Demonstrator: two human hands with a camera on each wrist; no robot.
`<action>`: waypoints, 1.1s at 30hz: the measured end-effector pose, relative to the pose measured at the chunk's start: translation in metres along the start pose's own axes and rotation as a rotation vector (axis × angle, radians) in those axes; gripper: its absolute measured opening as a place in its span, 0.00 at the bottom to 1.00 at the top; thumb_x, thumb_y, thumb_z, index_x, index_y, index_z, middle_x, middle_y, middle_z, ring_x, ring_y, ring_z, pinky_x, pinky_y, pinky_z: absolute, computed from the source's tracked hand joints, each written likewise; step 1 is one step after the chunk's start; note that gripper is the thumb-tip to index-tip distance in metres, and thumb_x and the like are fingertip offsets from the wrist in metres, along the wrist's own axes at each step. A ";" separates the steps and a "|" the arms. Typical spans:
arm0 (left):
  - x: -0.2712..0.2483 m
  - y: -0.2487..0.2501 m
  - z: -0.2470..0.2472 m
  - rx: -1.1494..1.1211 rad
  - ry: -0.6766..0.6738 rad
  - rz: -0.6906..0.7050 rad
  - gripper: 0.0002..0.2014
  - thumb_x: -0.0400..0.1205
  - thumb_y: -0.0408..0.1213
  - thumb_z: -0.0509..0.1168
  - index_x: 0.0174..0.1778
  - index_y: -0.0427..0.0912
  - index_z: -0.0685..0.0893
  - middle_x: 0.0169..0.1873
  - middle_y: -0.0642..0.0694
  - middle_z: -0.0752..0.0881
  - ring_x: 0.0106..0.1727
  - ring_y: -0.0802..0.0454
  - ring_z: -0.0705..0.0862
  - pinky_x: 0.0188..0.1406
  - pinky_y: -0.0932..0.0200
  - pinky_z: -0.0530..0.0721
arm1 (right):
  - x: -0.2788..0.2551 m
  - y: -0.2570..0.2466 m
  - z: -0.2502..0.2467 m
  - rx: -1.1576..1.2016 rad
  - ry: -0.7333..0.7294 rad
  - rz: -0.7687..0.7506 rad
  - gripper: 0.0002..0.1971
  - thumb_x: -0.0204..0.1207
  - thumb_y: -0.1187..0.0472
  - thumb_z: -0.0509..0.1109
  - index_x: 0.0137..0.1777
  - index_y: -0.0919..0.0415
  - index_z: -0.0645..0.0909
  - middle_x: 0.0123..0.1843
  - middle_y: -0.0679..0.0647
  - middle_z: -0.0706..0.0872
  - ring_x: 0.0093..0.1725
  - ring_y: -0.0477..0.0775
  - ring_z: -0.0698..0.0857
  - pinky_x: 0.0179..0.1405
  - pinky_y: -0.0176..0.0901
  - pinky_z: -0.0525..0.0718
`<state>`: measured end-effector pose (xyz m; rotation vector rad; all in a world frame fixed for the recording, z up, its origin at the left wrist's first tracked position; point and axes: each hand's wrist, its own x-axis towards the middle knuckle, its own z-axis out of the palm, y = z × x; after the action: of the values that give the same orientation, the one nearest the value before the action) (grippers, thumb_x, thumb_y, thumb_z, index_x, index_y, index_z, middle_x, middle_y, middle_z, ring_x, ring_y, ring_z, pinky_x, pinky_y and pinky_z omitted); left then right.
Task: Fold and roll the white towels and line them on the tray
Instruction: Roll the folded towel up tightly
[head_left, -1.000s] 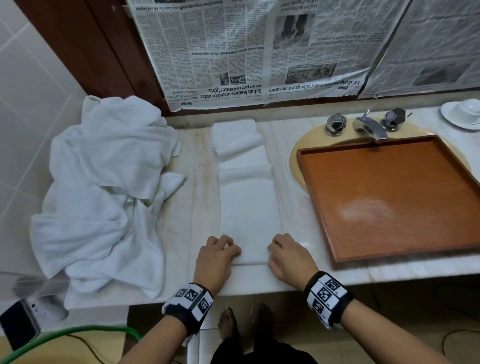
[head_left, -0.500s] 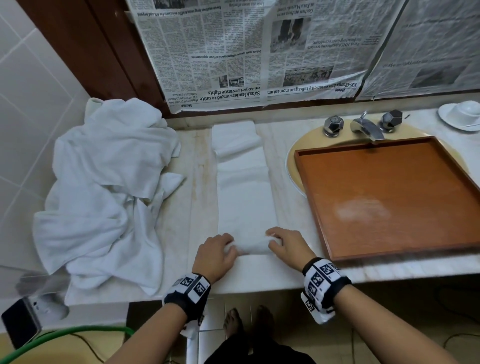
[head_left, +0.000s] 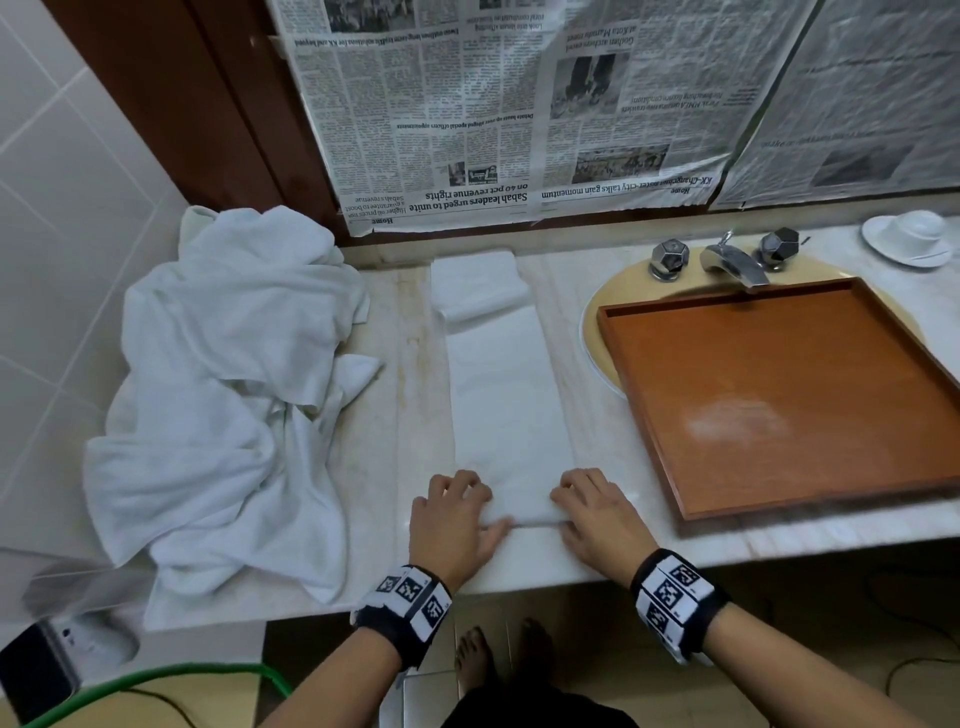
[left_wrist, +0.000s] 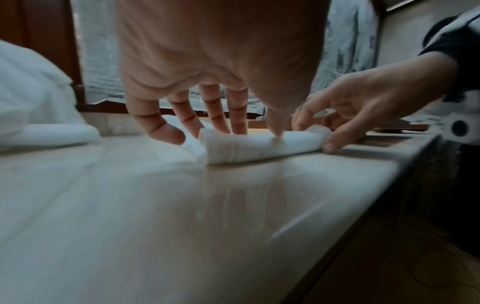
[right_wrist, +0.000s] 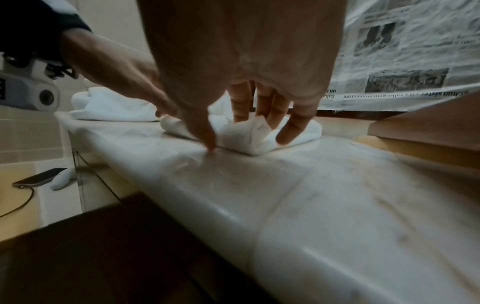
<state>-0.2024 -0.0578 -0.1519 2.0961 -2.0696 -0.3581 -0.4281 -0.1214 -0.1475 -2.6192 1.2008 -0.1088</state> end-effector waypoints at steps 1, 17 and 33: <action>-0.002 0.001 0.000 0.050 -0.018 0.042 0.19 0.72 0.62 0.66 0.48 0.53 0.85 0.52 0.55 0.82 0.50 0.47 0.80 0.34 0.51 0.80 | 0.000 0.000 0.002 0.004 0.006 0.007 0.13 0.65 0.57 0.72 0.49 0.58 0.83 0.52 0.53 0.81 0.49 0.58 0.82 0.39 0.48 0.85; 0.019 -0.018 -0.013 -0.518 -0.087 -0.233 0.13 0.83 0.50 0.60 0.61 0.54 0.80 0.51 0.54 0.84 0.52 0.48 0.84 0.47 0.58 0.76 | 0.023 -0.002 -0.008 0.337 0.030 0.344 0.06 0.85 0.54 0.62 0.58 0.53 0.76 0.52 0.51 0.75 0.42 0.58 0.81 0.44 0.52 0.81; -0.010 0.000 0.005 -0.096 -0.017 0.043 0.20 0.73 0.62 0.64 0.57 0.58 0.82 0.54 0.59 0.83 0.53 0.53 0.81 0.44 0.52 0.80 | 0.018 0.006 -0.015 0.147 -0.141 0.083 0.16 0.76 0.54 0.61 0.57 0.60 0.82 0.54 0.52 0.81 0.57 0.54 0.78 0.44 0.42 0.73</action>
<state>-0.2035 -0.0481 -0.1559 1.9981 -2.0600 -0.4600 -0.4235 -0.1420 -0.1352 -2.4039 1.2034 0.0031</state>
